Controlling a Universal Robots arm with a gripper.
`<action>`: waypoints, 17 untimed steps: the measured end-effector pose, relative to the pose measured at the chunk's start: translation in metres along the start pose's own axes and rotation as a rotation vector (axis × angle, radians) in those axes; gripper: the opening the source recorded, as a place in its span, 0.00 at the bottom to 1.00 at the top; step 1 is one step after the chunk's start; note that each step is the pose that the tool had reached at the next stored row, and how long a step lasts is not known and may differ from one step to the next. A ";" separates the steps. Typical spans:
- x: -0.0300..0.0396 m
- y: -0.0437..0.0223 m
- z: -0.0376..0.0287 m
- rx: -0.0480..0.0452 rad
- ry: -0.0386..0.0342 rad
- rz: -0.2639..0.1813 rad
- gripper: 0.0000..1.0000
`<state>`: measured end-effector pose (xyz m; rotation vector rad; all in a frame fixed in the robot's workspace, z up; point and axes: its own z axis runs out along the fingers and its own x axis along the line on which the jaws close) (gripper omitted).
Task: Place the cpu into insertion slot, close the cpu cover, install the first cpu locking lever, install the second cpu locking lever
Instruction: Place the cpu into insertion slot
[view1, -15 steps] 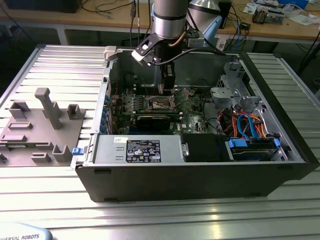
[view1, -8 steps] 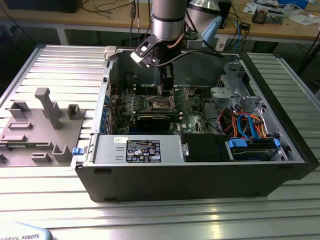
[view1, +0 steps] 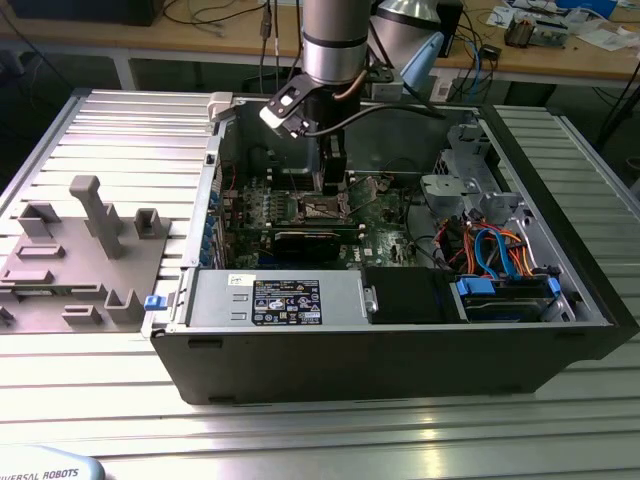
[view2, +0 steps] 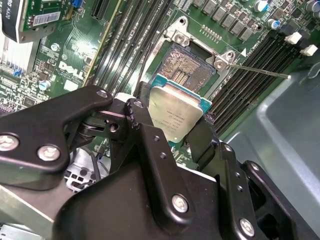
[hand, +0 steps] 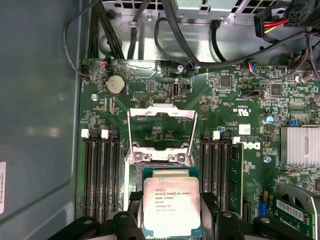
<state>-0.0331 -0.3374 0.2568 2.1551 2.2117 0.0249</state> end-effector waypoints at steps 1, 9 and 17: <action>0.0000 0.0000 0.0003 0.0000 0.0000 0.000 0.54; 0.0001 -0.0003 0.0022 0.0000 0.0000 0.000 0.54; 0.0001 -0.0004 0.0042 0.0000 0.0000 0.000 0.54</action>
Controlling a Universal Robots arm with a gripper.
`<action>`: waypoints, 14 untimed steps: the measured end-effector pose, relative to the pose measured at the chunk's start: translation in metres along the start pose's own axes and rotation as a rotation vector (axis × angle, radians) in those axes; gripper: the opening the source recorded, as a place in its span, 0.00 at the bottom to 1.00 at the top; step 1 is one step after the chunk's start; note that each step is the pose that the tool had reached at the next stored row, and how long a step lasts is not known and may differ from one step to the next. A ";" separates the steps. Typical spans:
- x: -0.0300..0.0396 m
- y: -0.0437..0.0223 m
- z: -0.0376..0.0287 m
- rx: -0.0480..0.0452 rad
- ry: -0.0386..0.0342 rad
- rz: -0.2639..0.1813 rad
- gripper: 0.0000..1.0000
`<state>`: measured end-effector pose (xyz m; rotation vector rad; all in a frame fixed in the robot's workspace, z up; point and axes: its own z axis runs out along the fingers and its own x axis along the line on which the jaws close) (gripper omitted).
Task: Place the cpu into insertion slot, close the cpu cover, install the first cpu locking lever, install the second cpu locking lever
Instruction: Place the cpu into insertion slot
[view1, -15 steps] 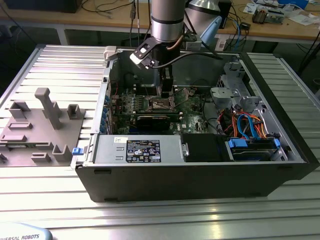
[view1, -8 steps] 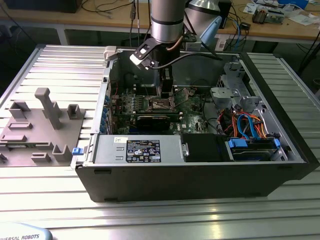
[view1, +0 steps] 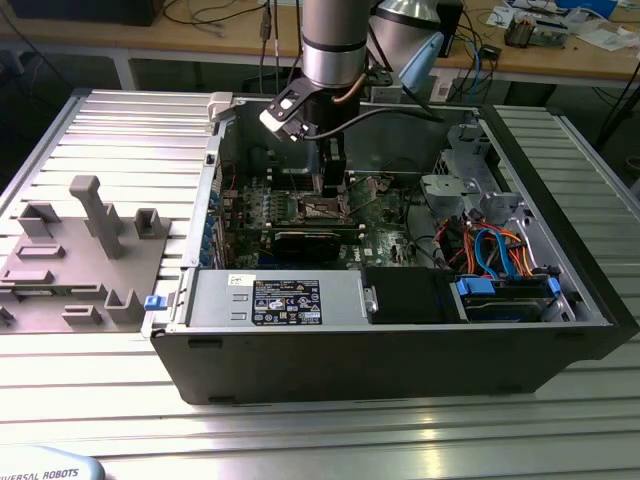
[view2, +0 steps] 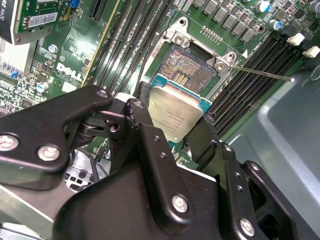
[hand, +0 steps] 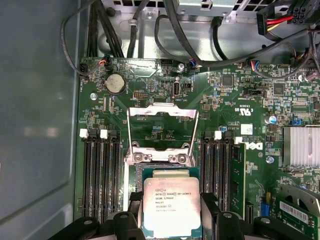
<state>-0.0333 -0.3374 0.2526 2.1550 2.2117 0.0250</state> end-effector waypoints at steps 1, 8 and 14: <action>0.0000 0.0000 0.0001 0.0000 0.0000 0.000 0.54; 0.0000 0.0000 0.0008 0.0000 0.0001 0.000 0.54; 0.0001 -0.0001 0.0024 0.0000 0.0000 0.000 0.54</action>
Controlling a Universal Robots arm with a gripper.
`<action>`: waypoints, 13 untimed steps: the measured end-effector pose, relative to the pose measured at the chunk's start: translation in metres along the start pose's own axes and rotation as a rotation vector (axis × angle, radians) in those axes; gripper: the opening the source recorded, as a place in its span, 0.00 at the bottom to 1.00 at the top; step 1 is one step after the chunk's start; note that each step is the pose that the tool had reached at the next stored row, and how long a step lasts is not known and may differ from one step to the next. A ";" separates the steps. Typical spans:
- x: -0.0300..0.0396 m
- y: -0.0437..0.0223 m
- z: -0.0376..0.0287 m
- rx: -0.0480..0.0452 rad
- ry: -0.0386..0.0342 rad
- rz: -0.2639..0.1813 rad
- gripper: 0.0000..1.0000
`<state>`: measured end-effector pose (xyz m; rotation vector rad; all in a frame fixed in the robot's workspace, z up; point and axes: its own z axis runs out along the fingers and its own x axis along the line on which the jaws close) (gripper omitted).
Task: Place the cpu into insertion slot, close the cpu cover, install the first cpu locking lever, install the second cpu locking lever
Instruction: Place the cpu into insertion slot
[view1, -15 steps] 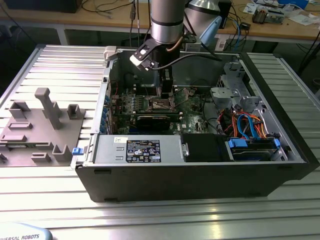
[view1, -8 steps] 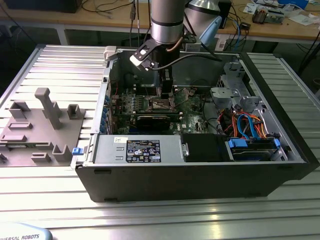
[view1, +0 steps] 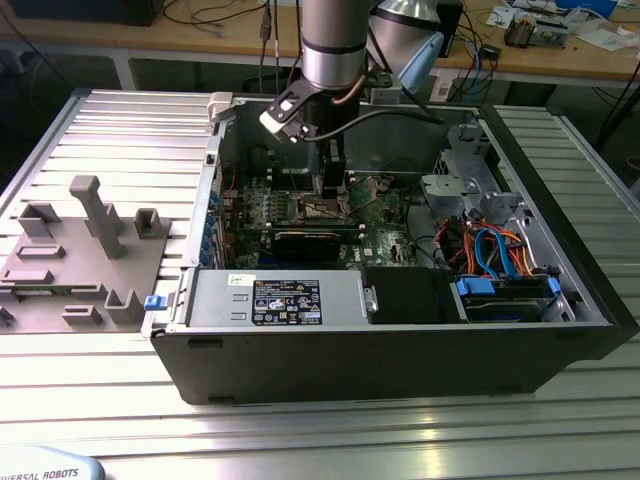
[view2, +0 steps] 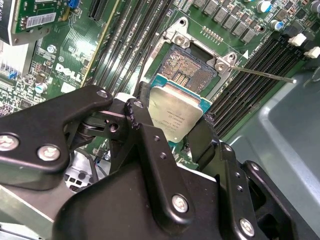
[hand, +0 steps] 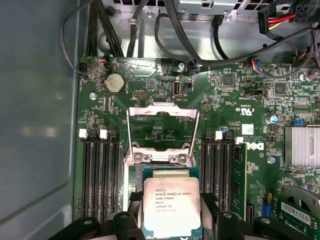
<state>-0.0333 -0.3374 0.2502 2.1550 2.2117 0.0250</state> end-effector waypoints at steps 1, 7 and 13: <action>0.0000 -0.0001 0.0004 -0.0001 0.0001 0.000 0.54; 0.0000 -0.0030 0.0024 -0.0001 0.0000 0.000 0.54; 0.0001 -0.0038 0.0065 0.0001 -0.0050 0.000 0.54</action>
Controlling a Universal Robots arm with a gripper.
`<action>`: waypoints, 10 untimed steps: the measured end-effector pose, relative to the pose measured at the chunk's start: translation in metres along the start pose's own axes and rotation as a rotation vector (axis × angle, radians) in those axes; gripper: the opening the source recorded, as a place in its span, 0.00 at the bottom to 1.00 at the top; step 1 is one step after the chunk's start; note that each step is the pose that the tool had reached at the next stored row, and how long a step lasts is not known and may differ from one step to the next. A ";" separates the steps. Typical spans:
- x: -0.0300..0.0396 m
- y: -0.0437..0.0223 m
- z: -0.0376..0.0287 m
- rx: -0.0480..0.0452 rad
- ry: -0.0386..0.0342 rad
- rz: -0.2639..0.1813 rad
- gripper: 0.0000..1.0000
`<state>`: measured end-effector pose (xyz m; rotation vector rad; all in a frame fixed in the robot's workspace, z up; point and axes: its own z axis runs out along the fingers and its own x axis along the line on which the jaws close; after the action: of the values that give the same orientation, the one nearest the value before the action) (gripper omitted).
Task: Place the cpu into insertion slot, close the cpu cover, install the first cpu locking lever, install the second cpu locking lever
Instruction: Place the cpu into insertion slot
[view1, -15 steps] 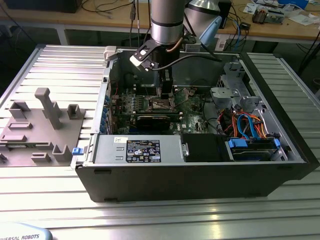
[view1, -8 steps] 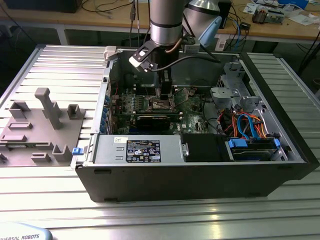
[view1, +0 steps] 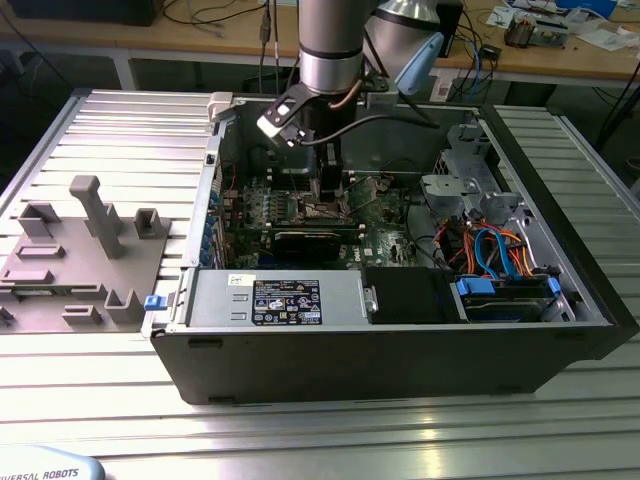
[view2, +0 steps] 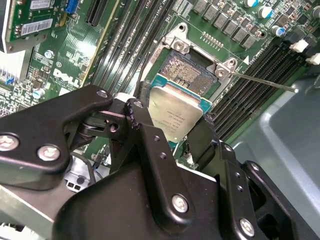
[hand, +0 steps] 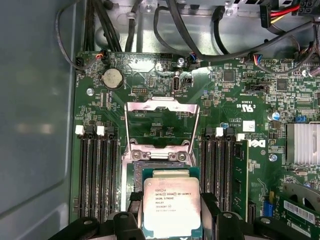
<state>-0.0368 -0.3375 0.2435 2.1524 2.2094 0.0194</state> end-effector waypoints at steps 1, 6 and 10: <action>0.0002 -0.0001 0.0010 0.0000 -0.0007 0.000 0.54; 0.0008 -0.0002 0.0034 0.0001 -0.0030 0.000 0.54; 0.0009 -0.0002 0.0044 0.0001 -0.0031 0.000 0.54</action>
<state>-0.0368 -0.3368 0.2391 2.1509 2.2080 0.0160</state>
